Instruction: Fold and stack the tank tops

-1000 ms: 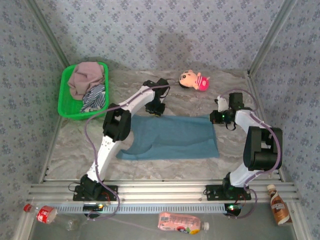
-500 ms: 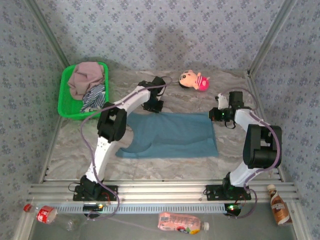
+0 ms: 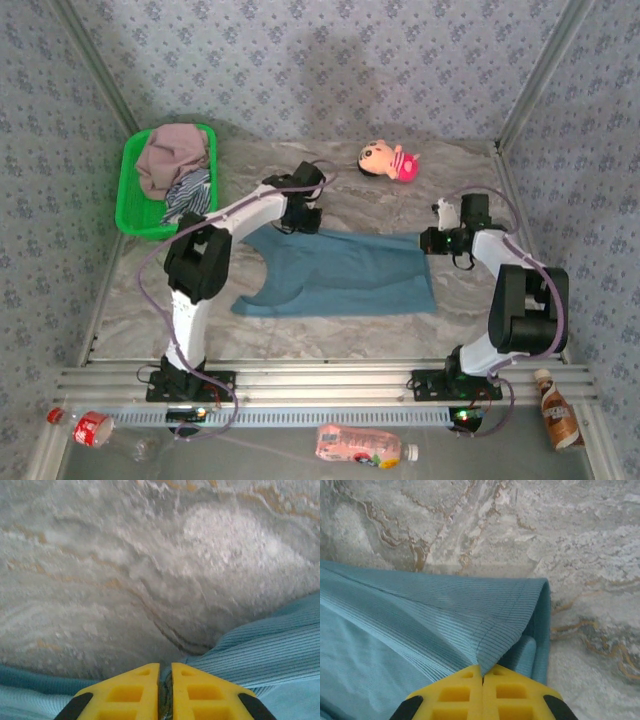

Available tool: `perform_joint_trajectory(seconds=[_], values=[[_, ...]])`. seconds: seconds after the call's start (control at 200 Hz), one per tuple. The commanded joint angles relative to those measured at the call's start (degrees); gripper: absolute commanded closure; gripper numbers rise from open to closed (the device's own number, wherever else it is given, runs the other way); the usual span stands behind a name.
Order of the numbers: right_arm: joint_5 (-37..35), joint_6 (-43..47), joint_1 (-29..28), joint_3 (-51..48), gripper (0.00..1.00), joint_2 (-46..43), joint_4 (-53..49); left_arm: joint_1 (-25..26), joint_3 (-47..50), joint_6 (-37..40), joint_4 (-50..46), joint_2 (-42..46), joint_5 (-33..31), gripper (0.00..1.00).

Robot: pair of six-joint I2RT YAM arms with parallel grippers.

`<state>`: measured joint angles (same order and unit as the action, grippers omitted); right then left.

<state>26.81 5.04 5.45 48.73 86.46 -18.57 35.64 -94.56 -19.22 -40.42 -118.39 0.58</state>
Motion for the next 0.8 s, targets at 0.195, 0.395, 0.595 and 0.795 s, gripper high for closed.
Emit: perform_joint_trajectory(seconds=[0.195,0.395,0.595,0.795], values=[[-9.1,6.5,-1.4,-3.1,0.97,-3.4,-4.7,3.3,10.2,-3.6,5.9,8.0,-0.6,0.85],[-12.6,8.9,-3.9,-2.2,0.96,-0.4,-5.7,4.5,14.0,-4.1,6.1,7.8,-0.8,0.84],[-16.4,9.3,-5.5,-1.5,0.88,1.6,-8.1,6.1,16.4,-4.0,5.5,8.4,-0.5,0.80],[-16.1,9.6,-6.5,0.1,0.75,1.6,-10.3,6.1,16.1,-2.6,3.0,8.6,-0.8,0.73]])
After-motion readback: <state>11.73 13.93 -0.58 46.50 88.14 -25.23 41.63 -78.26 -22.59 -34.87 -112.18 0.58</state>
